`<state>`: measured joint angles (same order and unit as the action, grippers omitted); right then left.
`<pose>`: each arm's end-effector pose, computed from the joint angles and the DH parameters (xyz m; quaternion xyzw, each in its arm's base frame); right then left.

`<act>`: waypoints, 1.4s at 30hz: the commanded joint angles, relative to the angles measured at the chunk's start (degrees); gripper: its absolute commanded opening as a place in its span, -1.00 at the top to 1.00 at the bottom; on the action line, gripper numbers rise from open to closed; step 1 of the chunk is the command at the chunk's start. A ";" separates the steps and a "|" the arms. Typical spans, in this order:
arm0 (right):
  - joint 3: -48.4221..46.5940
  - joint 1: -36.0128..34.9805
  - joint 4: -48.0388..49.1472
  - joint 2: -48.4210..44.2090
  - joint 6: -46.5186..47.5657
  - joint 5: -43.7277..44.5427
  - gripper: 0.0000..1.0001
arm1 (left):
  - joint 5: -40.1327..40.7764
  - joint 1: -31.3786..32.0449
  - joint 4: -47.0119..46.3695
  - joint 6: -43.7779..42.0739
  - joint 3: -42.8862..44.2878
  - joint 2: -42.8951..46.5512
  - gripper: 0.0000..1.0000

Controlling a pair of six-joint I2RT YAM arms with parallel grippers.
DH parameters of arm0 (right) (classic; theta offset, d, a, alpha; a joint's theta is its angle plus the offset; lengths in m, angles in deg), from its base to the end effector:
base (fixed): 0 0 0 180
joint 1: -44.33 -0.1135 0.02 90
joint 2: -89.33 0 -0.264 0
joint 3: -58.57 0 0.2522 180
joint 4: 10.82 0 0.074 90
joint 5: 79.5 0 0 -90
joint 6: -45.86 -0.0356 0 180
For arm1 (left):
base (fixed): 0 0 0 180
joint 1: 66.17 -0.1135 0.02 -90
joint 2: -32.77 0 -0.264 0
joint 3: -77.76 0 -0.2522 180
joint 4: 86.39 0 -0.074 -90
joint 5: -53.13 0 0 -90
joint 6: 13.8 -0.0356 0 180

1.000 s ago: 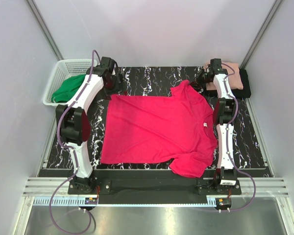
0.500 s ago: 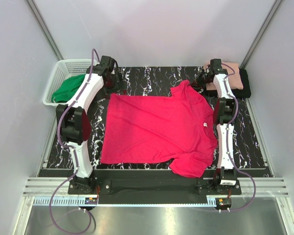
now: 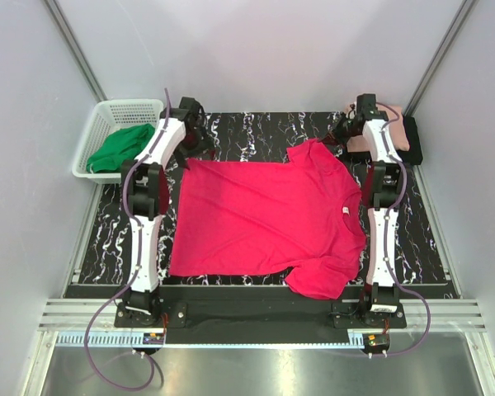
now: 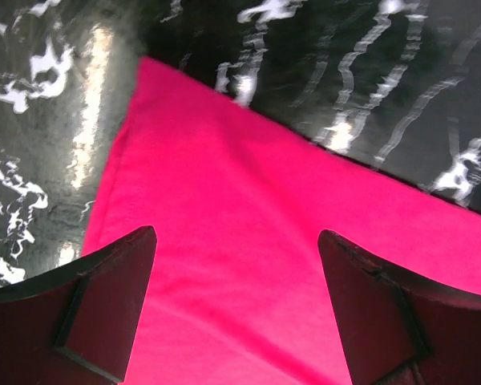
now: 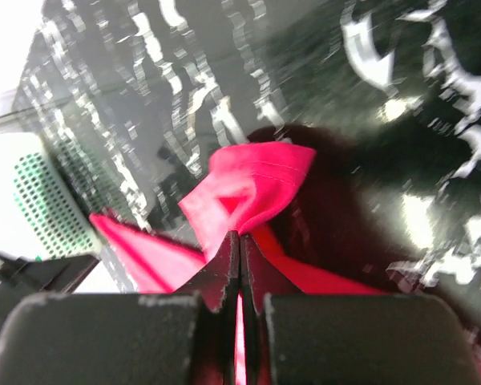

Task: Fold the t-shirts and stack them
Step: Fold the tshirt

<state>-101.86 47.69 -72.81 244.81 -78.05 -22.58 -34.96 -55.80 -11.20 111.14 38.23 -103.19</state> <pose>0.5681 -0.0139 0.1577 0.2172 0.8969 0.3350 0.1904 0.4895 -0.0884 0.2134 -0.2125 0.9625 -0.0495 0.1612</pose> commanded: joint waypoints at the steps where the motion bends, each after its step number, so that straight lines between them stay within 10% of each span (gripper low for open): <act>1: 1.30 -0.02 -0.38 -7.82 2.01 -2.78 1.00 | 1.95 -0.62 1.41 2.68 2.04 0.70 -0.74; 42: 3.06 0.07 -0.73 -10.28 2.53 -5.85 1.00 | 6.70 -4.22 0.89 3.91 11.27 -10.03 -0.66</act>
<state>-97.22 47.71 -73.77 238.23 -76.06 -26.67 -30.06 -59.36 -9.32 115.24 48.53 -113.51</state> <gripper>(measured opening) 0.011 0.842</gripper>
